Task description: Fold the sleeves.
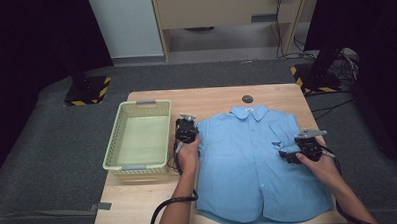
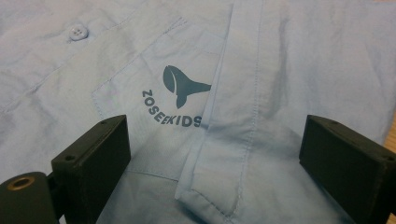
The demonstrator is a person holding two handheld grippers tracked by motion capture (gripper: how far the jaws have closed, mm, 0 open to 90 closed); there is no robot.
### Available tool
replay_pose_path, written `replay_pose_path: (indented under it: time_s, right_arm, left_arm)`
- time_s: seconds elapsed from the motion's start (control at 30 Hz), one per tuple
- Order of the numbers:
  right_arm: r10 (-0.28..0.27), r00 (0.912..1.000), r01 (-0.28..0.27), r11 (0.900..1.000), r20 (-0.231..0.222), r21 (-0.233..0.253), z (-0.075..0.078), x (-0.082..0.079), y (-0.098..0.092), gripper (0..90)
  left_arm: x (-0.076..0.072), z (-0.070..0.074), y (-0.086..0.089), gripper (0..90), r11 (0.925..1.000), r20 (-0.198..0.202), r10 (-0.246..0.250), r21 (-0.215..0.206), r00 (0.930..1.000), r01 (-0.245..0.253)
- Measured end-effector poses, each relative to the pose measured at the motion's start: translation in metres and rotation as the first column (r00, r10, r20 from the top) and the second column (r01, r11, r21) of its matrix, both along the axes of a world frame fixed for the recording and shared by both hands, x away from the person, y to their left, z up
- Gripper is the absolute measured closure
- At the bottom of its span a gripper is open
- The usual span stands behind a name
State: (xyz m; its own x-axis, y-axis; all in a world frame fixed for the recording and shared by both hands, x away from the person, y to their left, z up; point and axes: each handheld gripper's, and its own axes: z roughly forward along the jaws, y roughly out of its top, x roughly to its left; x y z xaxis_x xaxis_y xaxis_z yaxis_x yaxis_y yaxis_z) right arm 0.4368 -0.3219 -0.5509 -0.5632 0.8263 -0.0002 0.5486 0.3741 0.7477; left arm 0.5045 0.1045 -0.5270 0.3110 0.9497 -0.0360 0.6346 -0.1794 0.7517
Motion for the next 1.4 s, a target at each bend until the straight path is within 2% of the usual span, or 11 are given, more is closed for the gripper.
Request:
replay_pose_path:
  time_s: [0.1,0.33,0.43,0.6,0.8,1.07,1.27,1.4]
  right_arm:
    - [0.001,1.0000,-0.001,1.000,0.000,0.000,0.000,0.000,0.000,8.9]
    - [0.001,1.0000,-0.001,1.000,0.000,0.000,0.000,0.000,0.000,8.9]
    - [0.001,1.0000,-0.001,1.000,0.000,0.001,0.000,0.000,0.000,8.9]
    - [0.001,1.0000,-0.001,1.000,-0.001,0.002,0.000,0.000,0.000,8.9]
    - [0.006,1.0000,-0.006,1.000,0.001,0.000,0.000,0.001,0.000,8.9]
    - [0.006,1.0000,-0.006,1.000,0.000,0.000,0.000,0.001,0.001,8.9]
    - [0.006,1.0000,-0.006,1.000,0.000,0.000,0.000,0.001,0.001,8.9]
    - [0.006,1.0000,-0.006,1.000,0.000,0.000,0.000,0.001,0.001,8.9]
  left_arm:
    - [-0.004,0.007,-0.001,86.9,0.9993,0.020,-0.006,-0.038,0.9998,0.007]
    - [-0.010,0.024,-0.015,88.3,0.9968,0.037,-0.052,-0.058,0.9980,0.054]
    - [-0.012,0.029,-0.023,88.5,0.9947,0.034,-0.077,-0.066,0.9964,0.079]
    - [-0.010,0.032,-0.041,88.5,0.9890,0.005,-0.120,-0.085,0.9927,0.120]
    - [-0.008,0.031,-0.062,88.5,0.9831,-0.015,-0.159,-0.094,0.9871,0.157]
    - [-0.001,0.022,-0.083,88.0,0.9762,-0.074,-0.205,-0.087,0.9759,0.199]
    - [0.002,0.014,-0.090,87.6,0.9767,-0.108,-0.211,-0.065,0.9716,0.204]
    - [0.003,0.008,-0.091,87.1,0.9769,-0.124,-0.209,-0.070,0.9700,0.202]
